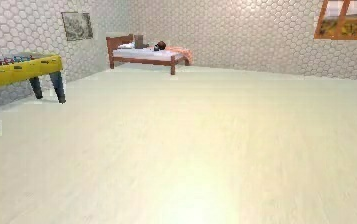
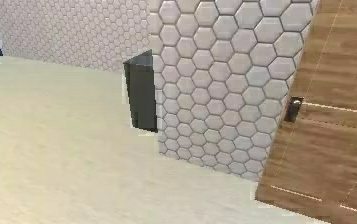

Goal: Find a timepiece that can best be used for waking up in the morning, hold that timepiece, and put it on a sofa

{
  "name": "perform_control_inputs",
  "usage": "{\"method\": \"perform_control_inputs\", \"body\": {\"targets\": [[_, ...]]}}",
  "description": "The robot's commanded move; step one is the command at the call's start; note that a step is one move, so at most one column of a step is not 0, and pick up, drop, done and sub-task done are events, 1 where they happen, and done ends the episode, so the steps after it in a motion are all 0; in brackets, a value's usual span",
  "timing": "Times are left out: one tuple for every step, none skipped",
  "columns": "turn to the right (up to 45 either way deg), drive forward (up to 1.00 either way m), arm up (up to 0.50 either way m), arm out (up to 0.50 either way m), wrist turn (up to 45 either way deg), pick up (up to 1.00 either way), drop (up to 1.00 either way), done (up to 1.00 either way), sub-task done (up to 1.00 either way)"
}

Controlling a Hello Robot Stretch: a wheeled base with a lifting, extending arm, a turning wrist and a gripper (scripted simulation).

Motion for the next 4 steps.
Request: {"method": "perform_control_inputs", "body": {"targets": [[0.0,1.00,0.00,0.00,0.0,0.00,0.00,0.00,0.00],[0.0,1.00,0.00,0.00,0.0,0.00,0.00,0.00,0.00],[0.0,1.00,0.00,0.00,0.0,0.00,0.00,0.00,0.00],[-3.0,0.00,0.00,0.00,0.0,0.00,0.00,0.00,0.00]]}}
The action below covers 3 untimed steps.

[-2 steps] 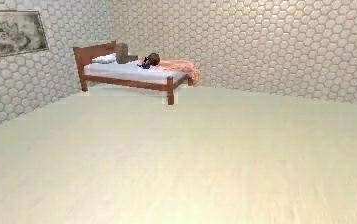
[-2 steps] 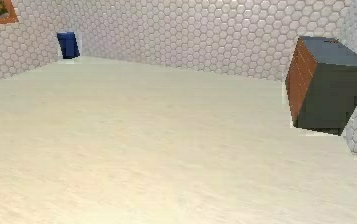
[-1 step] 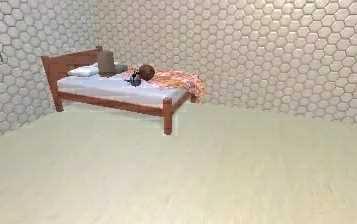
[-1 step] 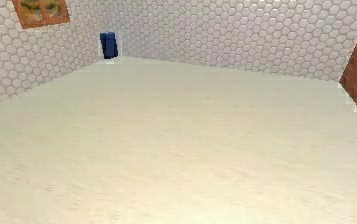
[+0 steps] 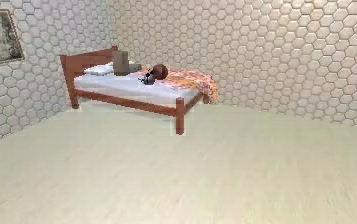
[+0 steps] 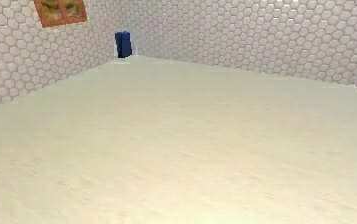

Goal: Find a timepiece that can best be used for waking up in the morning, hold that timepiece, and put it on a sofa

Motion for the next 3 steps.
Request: {"method": "perform_control_inputs", "body": {"targets": [[0.0,1.00,0.00,0.00,0.0,0.00,0.00,0.00,0.00],[0.0,0.95,0.00,0.00,0.0,0.00,0.00,0.00,0.00],[-45.0,0.00,0.00,0.00,0.0,0.00,0.00,0.00,0.00]]}}
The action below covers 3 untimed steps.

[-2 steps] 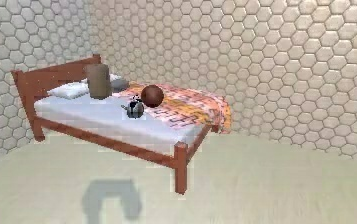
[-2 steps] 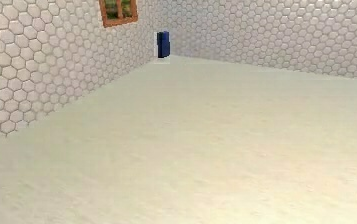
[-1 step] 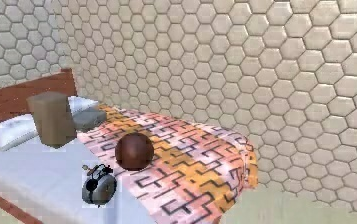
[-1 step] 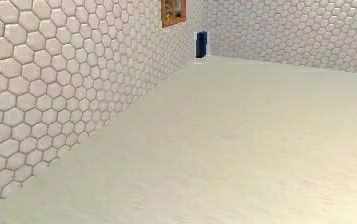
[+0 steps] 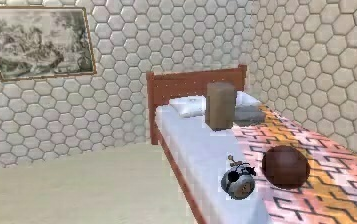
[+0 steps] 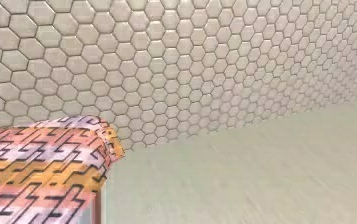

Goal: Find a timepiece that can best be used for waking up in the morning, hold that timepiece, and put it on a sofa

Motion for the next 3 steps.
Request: {"method": "perform_control_inputs", "body": {"targets": [[-45.0,0.00,0.00,0.00,0.0,0.00,0.00,0.00,0.00],[-21.0,0.00,0.00,0.00,0.0,0.00,0.00,0.00,0.00],[0.0,0.00,0.50,0.00,0.0,0.00,0.00,0.00,0.00]]}}
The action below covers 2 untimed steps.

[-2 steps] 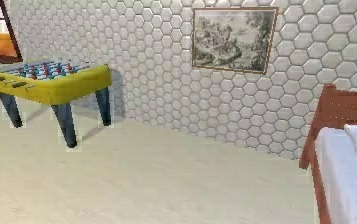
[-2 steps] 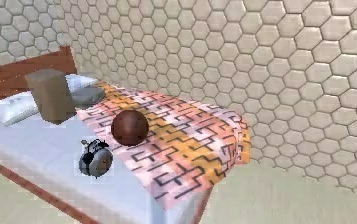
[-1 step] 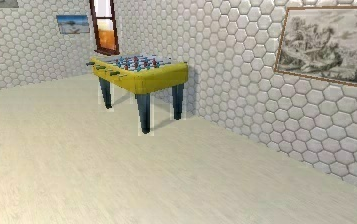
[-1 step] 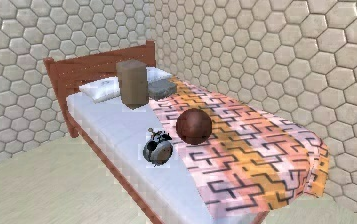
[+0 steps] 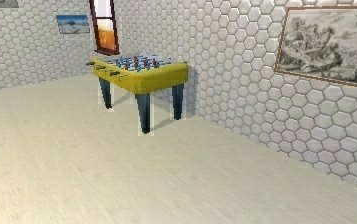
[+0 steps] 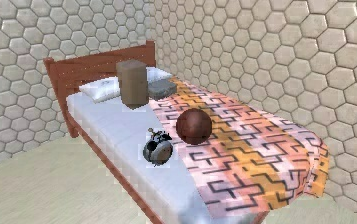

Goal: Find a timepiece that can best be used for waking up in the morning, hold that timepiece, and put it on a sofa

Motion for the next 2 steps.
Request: {"method": "perform_control_inputs", "body": {"targets": [[0.0,0.00,0.20,0.00,0.0,0.00,0.00,0.00,0.00],[0.0,0.00,0.00,0.50,0.0,0.00,0.00,0.00,0.00]]}}
